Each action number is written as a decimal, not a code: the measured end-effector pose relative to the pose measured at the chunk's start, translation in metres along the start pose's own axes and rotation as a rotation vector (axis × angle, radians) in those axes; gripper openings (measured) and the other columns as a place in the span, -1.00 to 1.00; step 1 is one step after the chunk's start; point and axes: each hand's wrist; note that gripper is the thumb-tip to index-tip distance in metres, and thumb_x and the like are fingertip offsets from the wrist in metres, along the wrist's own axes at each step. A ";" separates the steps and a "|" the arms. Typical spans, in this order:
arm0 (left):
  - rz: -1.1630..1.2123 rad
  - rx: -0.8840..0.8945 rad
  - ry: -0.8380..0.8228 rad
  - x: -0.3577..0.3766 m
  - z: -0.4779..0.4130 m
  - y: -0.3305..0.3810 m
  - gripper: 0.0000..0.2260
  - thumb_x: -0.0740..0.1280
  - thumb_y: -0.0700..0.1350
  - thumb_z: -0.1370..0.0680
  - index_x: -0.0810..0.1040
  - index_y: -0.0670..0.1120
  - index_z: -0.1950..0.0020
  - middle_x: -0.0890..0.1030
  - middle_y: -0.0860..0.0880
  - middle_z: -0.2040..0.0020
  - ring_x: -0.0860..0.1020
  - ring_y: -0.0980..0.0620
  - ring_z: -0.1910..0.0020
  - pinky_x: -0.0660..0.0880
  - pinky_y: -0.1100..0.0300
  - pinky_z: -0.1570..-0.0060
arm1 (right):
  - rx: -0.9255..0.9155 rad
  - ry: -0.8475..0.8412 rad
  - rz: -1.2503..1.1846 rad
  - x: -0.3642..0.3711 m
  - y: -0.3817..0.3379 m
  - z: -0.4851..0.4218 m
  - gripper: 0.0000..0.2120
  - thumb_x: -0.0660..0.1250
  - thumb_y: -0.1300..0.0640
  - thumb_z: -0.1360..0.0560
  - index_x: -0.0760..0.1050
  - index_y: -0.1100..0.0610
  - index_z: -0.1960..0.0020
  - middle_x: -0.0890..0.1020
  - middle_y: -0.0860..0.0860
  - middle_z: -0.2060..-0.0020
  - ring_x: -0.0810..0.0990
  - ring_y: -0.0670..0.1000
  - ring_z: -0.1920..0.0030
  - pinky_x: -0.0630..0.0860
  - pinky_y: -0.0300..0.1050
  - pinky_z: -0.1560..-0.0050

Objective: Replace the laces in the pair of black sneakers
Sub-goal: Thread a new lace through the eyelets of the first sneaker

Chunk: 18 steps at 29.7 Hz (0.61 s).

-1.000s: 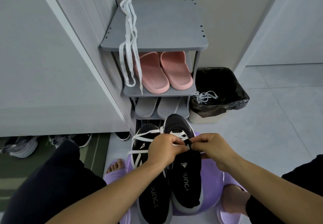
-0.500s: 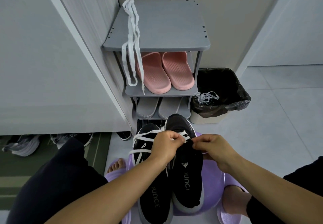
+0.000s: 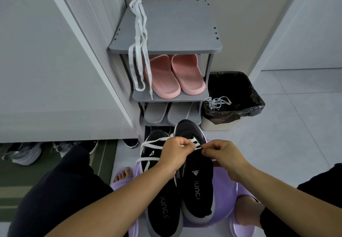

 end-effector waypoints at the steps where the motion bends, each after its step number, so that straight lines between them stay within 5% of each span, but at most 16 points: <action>1: -0.022 -0.004 0.005 0.001 0.000 0.000 -0.85 0.37 -0.17 -0.48 0.58 -0.02 0.29 0.59 -0.05 0.28 0.53 0.07 0.23 0.48 0.19 0.13 | -0.014 0.001 0.007 0.000 0.000 0.000 -0.92 0.34 0.39 -0.44 0.57 0.27 0.13 0.58 0.09 0.35 0.55 -0.16 0.48 0.51 -0.31 0.46; 18: -0.439 0.146 -0.054 0.003 -0.002 0.003 -0.94 0.39 -0.13 -0.45 0.67 -0.06 0.14 0.65 -0.02 0.10 0.59 0.04 0.08 0.51 0.14 0.00 | -0.092 0.002 0.099 0.002 0.001 -0.005 -0.89 0.33 0.39 -0.44 0.54 0.24 0.21 0.57 0.10 0.33 0.53 -0.02 0.39 0.51 -0.30 0.43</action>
Point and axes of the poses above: each hand's wrist, its own z-axis away from the middle knuckle, its own x-axis out of the palm, y = z × x
